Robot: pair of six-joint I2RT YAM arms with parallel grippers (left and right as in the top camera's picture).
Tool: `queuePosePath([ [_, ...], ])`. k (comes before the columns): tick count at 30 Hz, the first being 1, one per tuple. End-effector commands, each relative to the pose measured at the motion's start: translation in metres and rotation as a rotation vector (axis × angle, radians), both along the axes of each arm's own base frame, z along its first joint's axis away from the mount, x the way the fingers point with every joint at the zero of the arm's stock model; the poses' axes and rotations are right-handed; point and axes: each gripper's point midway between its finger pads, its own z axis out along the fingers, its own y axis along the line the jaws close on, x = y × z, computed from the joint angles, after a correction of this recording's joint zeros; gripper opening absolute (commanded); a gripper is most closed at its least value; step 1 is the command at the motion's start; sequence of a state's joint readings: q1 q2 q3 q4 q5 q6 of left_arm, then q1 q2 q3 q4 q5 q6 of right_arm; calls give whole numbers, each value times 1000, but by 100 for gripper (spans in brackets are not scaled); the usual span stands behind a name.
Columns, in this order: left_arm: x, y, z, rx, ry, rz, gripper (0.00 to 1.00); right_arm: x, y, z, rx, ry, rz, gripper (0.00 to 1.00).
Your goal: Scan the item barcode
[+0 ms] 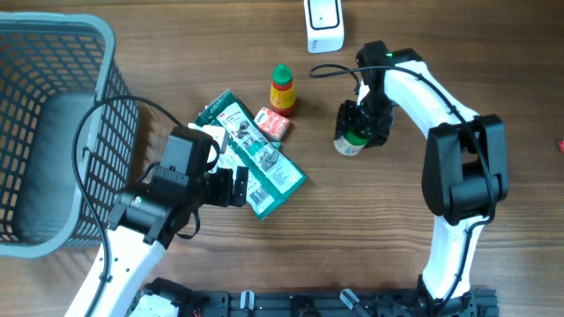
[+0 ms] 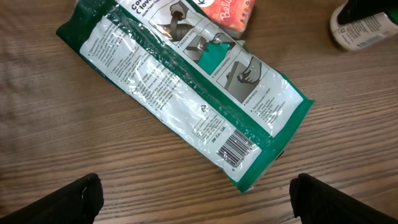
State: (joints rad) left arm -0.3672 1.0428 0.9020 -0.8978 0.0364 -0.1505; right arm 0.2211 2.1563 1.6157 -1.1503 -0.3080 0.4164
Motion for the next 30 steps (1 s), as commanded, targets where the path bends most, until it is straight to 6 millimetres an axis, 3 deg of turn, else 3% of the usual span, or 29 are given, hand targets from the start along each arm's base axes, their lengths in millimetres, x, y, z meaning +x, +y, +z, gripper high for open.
queuePosePath([
  [1, -1, -1, -1, -4, 4, -16, 100, -6, 7, 10, 174, 97, -120, 54],
  [10, -1, -1, -1, -3, 4, -16, 100, -17, -18, 25, 254, 201, -228, 54],
  [14, -1, -1, -1, -3, 4, -16, 100, -24, -13, 40, 369, 244, -233, 54],
  [22, -1, -1, -1, -3, 4, -16, 100, -49, -8, 60, 424, 377, -246, 54],
  [30, -1, -1, -1, -3, 4, -16, 100, -46, 16, 84, 585, 423, -306, 52],
])
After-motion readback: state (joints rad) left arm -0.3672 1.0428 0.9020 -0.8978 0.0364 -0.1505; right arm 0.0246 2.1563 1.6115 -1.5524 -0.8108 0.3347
